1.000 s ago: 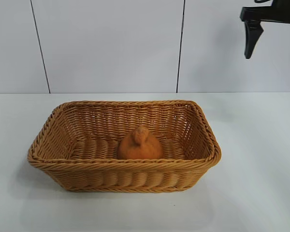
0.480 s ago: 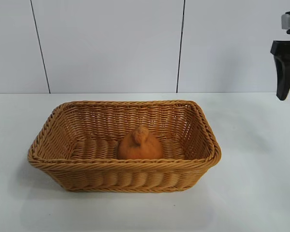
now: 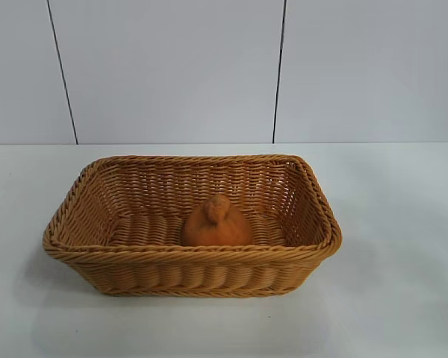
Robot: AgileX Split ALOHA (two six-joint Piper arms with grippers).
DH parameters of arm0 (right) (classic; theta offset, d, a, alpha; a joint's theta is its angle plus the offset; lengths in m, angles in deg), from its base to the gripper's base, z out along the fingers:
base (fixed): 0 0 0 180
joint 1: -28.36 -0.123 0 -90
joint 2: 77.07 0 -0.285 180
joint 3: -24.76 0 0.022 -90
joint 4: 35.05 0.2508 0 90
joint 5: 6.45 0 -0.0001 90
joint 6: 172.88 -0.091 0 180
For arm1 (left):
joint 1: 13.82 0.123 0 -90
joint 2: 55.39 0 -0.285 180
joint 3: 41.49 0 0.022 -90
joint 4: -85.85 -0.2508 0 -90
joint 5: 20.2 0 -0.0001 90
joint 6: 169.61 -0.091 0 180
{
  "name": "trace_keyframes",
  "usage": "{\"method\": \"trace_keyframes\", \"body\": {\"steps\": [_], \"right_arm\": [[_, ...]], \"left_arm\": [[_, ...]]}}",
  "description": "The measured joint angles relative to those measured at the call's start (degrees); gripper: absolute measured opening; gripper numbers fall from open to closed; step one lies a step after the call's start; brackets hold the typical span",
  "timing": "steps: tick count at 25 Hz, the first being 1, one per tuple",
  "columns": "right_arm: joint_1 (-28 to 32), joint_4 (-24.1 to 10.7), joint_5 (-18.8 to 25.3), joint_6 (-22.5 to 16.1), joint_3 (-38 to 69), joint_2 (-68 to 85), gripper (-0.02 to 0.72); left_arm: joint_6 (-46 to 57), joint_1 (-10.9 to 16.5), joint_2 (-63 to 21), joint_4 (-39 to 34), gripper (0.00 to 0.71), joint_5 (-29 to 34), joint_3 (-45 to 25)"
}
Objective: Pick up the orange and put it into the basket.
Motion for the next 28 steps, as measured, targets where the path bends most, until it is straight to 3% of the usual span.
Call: {"method": "trace_keyframes", "body": {"steps": [8,23,28], "right_arm": [[0.00,0.00,-8.06,0.94,14.30,26.66,0.661],[0.00,0.00,-7.08,1.49,17.17,63.87,0.661],[0.00,0.02,-6.85,1.53,17.18,66.23,0.661]], "left_arm": [[0.00,0.00,0.00,0.00,0.581,0.00,0.00],[0.00,0.00,0.00,-0.05,0.581,0.00,0.00],[0.00,0.00,0.00,-0.05,0.581,0.00,0.00]]}}
